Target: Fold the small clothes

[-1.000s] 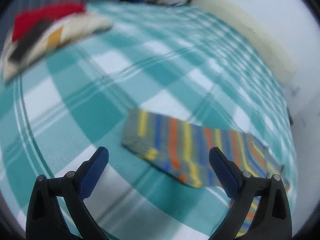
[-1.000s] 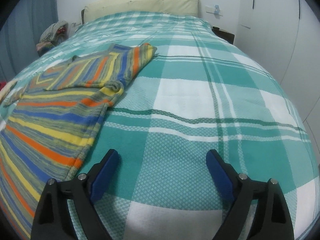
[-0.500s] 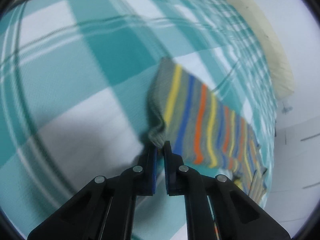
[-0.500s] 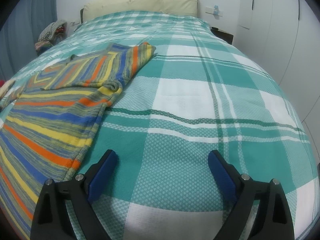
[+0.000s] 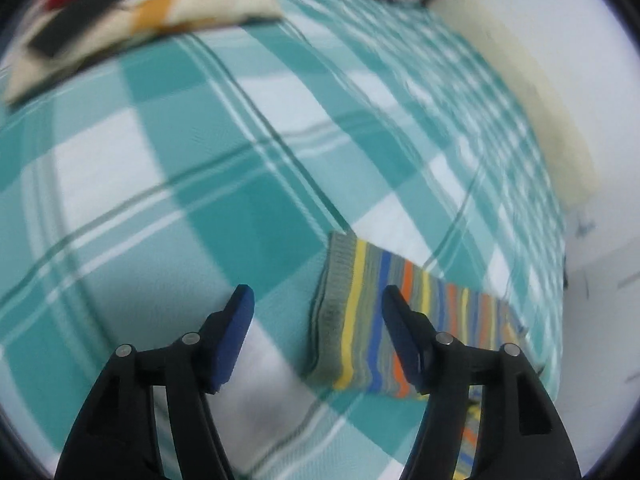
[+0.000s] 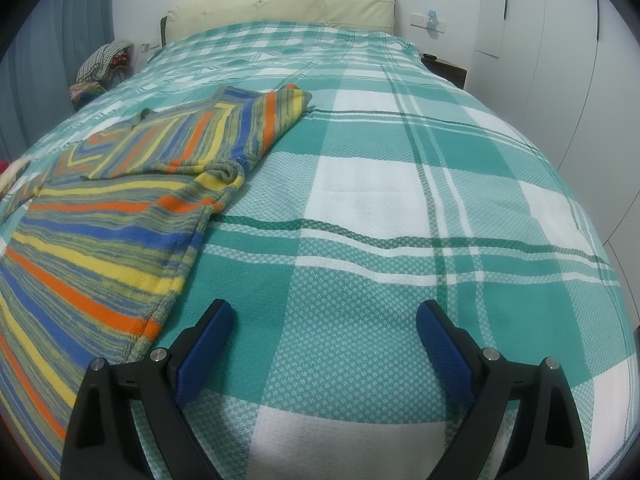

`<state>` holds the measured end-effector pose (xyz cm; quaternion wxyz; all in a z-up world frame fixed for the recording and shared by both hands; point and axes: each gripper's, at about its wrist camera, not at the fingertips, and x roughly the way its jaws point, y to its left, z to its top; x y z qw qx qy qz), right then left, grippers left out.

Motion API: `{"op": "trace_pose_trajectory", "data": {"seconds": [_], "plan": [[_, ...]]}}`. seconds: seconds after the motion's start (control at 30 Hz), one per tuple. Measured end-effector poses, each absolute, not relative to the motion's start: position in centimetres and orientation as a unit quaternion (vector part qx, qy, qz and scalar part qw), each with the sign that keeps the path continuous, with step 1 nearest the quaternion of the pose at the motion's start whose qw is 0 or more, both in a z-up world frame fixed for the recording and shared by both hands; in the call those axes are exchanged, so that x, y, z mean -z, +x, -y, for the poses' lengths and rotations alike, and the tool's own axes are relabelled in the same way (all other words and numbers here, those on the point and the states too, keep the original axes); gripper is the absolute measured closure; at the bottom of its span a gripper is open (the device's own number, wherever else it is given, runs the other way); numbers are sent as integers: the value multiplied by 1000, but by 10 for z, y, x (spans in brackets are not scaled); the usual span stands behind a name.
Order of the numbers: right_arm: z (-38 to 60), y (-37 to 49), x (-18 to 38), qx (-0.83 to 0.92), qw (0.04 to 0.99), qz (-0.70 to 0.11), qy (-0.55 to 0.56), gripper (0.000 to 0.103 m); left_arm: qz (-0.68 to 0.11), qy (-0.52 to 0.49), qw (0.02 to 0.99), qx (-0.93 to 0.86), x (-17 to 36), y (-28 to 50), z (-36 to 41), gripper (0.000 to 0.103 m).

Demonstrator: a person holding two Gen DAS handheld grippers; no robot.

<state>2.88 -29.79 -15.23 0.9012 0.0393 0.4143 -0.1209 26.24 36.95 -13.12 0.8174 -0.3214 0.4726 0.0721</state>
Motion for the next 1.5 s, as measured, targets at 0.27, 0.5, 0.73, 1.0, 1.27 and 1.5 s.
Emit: {"op": "trace_pose_trajectory", "data": {"seconds": [0.27,0.5,0.73,1.0,1.27,1.5], "plan": [[298,29,152,121,901,-414,39,10,-520,-266,812,-19,149,295,-337,101],[298,29,152,121,901,-414,39,10,-473,-133,871,10,54,305,-254,101],[298,29,152,121,901,-414,39,10,-444,-22,880,166,-1,307,-61,101],[299,27,152,118,903,-412,47,10,-471,46,840,266,45,274,100,101],[298,26,152,116,903,-410,51,9,-519,45,813,260,106,258,124,26],[298,26,153,116,903,-411,50,9,-499,-25,839,217,79,272,12,26]]}}
